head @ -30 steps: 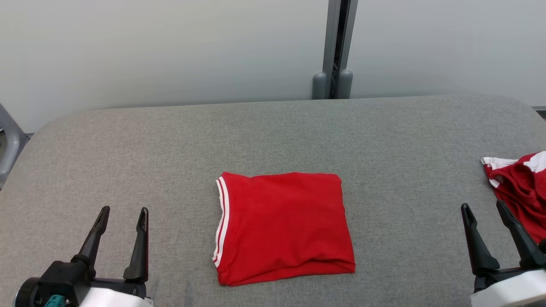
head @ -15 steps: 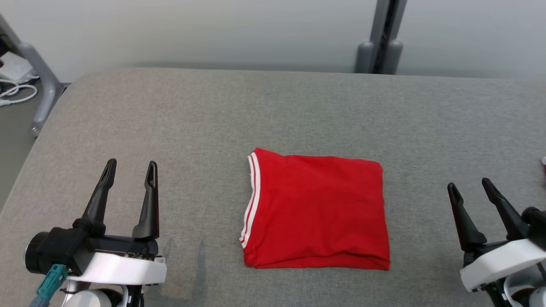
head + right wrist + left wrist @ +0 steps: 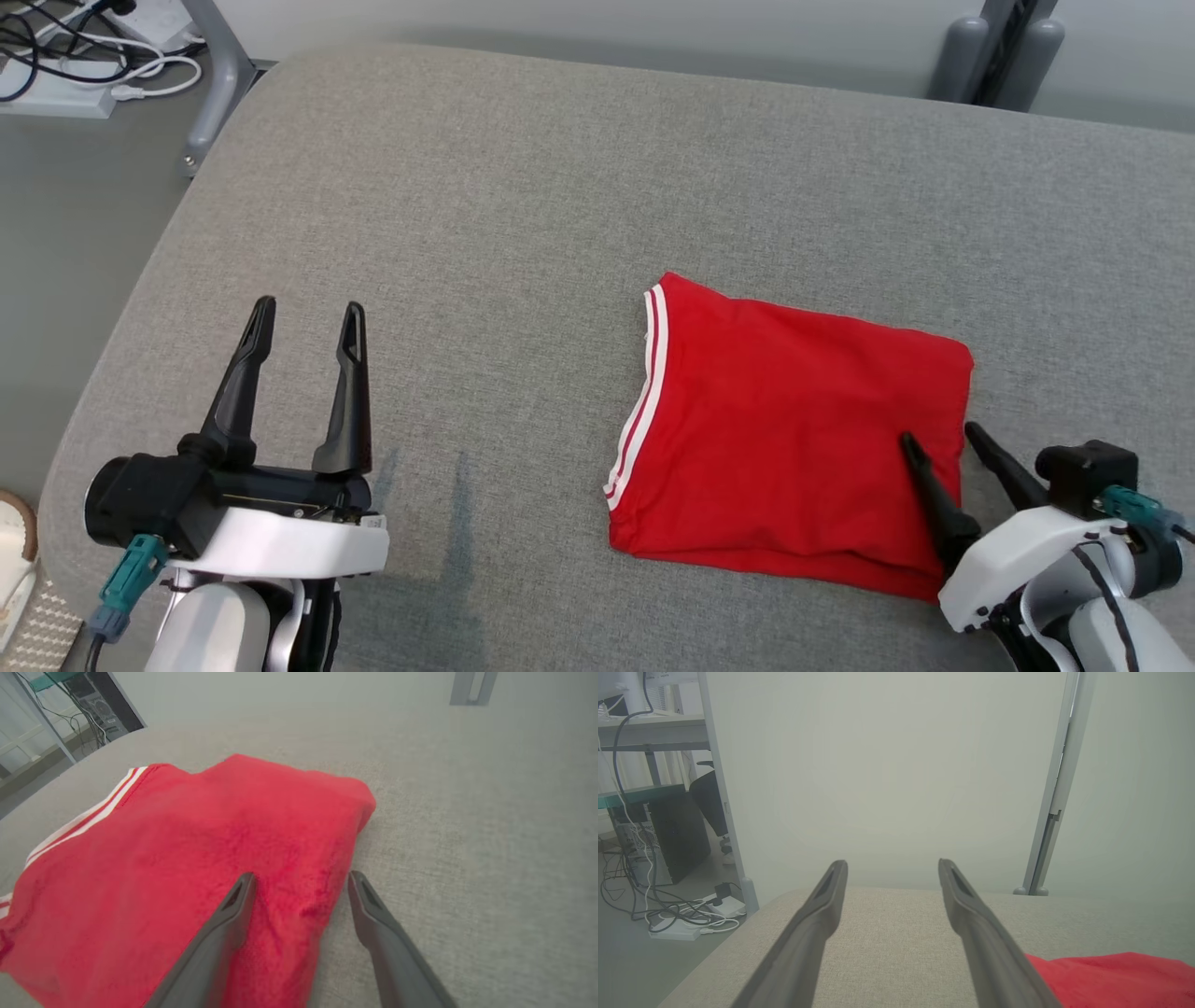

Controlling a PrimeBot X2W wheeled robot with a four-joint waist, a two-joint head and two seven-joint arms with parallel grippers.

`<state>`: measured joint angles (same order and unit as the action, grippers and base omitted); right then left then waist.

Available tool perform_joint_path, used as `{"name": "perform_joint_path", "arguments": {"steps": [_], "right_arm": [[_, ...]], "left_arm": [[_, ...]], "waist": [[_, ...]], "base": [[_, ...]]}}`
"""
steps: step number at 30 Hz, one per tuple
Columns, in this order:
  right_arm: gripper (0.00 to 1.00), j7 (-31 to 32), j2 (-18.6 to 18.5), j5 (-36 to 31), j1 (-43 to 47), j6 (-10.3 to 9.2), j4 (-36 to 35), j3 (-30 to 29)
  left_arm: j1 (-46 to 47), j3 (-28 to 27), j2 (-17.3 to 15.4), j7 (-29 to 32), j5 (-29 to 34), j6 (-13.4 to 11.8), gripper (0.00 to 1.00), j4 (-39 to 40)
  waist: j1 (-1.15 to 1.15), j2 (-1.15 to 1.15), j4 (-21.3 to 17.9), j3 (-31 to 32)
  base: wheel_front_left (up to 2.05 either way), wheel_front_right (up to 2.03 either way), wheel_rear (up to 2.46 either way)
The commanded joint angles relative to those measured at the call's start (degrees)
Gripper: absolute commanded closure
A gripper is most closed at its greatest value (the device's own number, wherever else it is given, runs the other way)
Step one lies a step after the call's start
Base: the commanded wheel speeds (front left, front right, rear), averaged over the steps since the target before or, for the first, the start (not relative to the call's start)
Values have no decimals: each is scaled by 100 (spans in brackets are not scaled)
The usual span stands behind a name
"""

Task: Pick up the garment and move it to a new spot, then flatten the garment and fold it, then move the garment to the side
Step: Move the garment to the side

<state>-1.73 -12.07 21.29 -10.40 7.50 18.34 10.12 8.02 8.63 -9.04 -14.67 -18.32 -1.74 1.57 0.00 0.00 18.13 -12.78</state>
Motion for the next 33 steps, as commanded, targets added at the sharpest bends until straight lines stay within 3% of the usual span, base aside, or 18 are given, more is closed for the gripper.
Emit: {"name": "perform_joint_path", "arguments": {"steps": [1,4,6,7,8,16,21,33], "right_arm": [[0,109,-37,73,-123,-3,341,98],[0,190,10,167,-228,-3,566,267],[40,124,8,220,-282,-3,687,444],[67,92,4,265,-311,-3,736,496],[100,63,-18,283,-351,-3,789,542],[100,-279,-217,356,-472,-4,726,770],[100,-424,-461,144,-311,-4,383,879],[100,-91,-1072,-238,78,-4,-626,762]], "left_arm": [[134,-30,6,-26,26,36,0,-42],[164,-41,18,-36,43,66,0,-80],[203,-63,17,-37,62,93,0,-111],[223,-72,19,-39,66,111,0,-123],[239,-85,19,-41,72,110,0,-130],[217,-213,-12,-41,175,209,0,-93],[78,-350,-62,-42,185,223,0,-18],[-30,-466,-222,-4,205,238,0,299]], "waist": [[0,0,32,-46],[0,0,29,-55],[0,0,14,-64],[0,0,2,-68],[0,0,-15,-70],[0,0,-371,-30],[0,0,-847,5],[0,0,-2075,-134]], "base": [[0,0,0],[0,0,0],[0,0,0],[0,0,0],[0,0,0],[0,0,0],[0,0,0],[0,0,0]]}}
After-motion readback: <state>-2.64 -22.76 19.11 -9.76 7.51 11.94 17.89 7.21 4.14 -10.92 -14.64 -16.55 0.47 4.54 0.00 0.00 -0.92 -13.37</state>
